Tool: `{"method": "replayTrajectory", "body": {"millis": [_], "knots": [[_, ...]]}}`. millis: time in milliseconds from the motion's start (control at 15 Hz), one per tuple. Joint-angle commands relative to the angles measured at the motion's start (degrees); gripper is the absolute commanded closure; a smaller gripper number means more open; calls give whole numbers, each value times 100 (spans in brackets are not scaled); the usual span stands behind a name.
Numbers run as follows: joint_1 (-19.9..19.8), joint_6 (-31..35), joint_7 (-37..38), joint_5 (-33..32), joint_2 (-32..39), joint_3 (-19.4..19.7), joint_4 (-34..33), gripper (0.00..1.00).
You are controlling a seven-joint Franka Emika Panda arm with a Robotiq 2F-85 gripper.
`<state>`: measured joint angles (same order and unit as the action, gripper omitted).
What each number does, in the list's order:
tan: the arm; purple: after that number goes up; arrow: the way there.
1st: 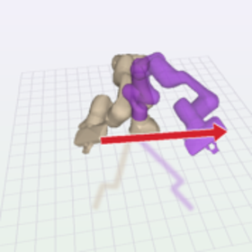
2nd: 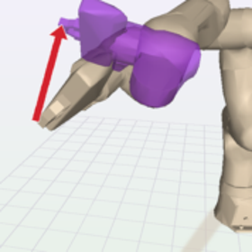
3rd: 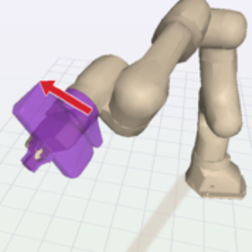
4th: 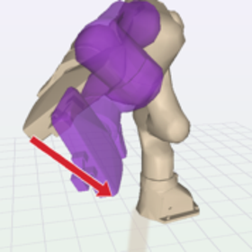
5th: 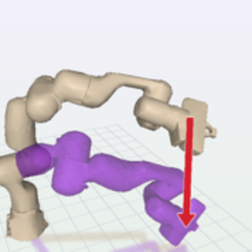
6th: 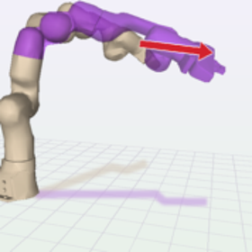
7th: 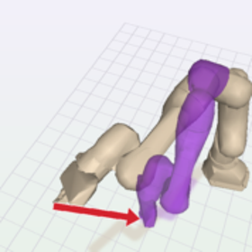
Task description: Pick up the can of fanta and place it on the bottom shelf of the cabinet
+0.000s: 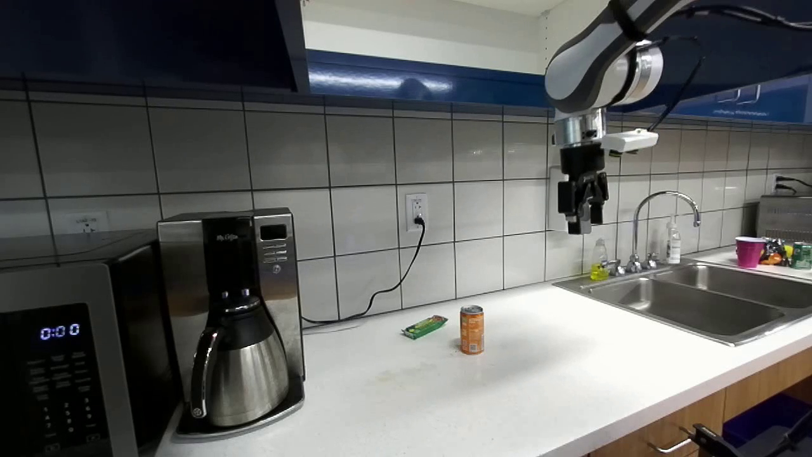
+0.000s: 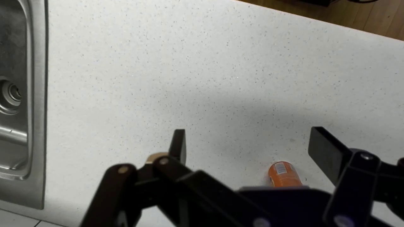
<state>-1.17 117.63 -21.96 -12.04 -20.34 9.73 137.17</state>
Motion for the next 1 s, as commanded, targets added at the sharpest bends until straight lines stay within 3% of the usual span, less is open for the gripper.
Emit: {"method": "replayTrajectory", "body": {"millis": [0, 933], "knots": [[-40, 603, 75, 40, 837, -96, -65, 0], [20, 2582, 183, 65, 3114, -747, -334, 0]]}}
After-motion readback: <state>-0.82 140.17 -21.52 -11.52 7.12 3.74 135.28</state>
